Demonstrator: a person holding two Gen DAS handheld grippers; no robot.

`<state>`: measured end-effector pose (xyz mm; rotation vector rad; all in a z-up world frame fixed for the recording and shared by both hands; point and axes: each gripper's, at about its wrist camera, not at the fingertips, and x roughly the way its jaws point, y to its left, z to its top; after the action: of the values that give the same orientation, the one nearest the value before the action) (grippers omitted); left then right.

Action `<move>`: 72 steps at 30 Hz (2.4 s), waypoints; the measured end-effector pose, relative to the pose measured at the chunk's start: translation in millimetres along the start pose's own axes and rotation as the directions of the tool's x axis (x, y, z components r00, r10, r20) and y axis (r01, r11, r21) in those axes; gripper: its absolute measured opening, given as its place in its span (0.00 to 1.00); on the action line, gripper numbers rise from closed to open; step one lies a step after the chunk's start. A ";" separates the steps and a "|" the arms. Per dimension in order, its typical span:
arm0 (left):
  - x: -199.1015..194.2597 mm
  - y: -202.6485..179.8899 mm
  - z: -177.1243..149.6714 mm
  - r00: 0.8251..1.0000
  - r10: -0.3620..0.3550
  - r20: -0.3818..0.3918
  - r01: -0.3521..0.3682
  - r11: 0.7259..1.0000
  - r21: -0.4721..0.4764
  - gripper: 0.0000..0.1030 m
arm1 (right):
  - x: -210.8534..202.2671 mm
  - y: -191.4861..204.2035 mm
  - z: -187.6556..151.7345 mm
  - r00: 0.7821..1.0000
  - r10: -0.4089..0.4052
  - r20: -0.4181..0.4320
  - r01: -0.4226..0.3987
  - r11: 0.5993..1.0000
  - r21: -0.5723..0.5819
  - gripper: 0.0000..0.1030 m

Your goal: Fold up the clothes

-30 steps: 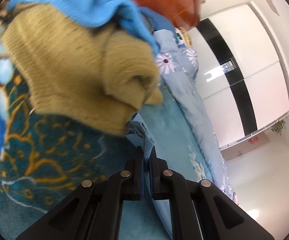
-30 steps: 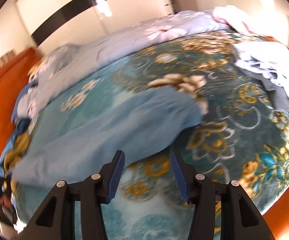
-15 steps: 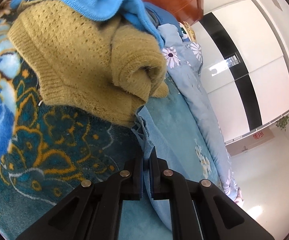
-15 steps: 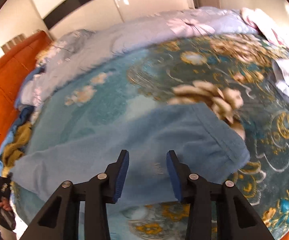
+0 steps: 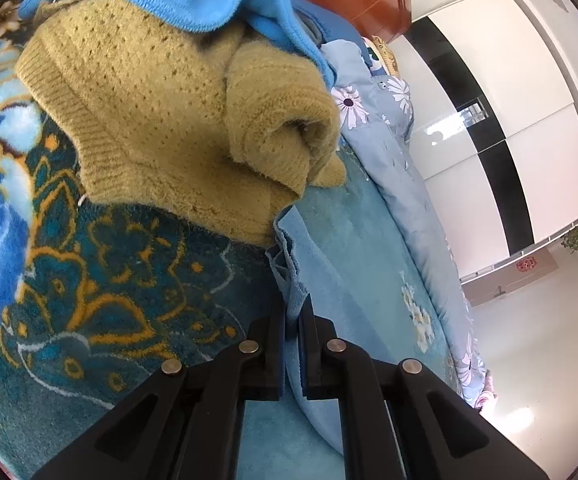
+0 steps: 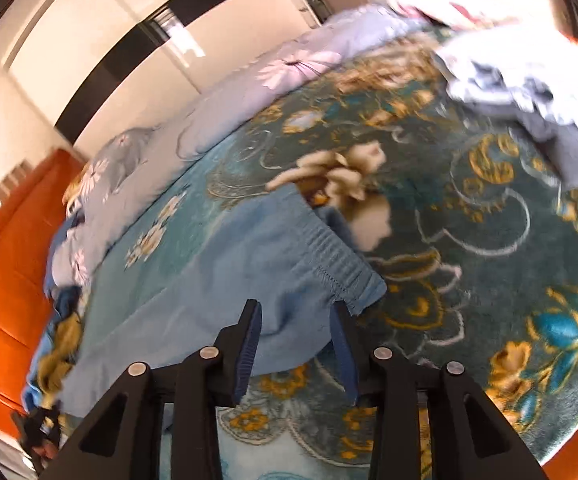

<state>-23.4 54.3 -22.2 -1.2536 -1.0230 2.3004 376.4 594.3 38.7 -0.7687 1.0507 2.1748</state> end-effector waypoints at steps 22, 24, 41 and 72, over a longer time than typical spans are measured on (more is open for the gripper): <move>-4.0 -0.9 -2.0 1.000 0.007 -0.025 -0.006 1.000 0.007 0.04 | 34.5 -35.3 5.1 0.990 0.122 0.069 -0.136 0.951 0.276 0.58; -4.0 -0.9 -2.0 1.000 0.007 -0.024 -0.007 1.000 0.006 0.04 | 35.6 -34.6 8.5 0.988 0.134 0.082 -0.152 0.948 0.281 0.58; 8.6 13.5 0.3 0.998 0.025 -0.058 -0.026 0.999 -0.023 0.04 | 37.8 -38.4 19.5 0.999 0.038 0.035 -0.044 0.978 0.204 0.21; 14.5 -248.9 -108.4 0.923 -0.226 -0.311 0.355 0.811 0.464 0.04 | -30.2 13.6 -18.3 0.994 -0.006 0.105 0.012 0.998 -0.054 0.83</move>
<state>45.4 281.3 110.7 -1.0295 -0.4274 1.9341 390.8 564.5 57.2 -0.6748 0.9369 2.2190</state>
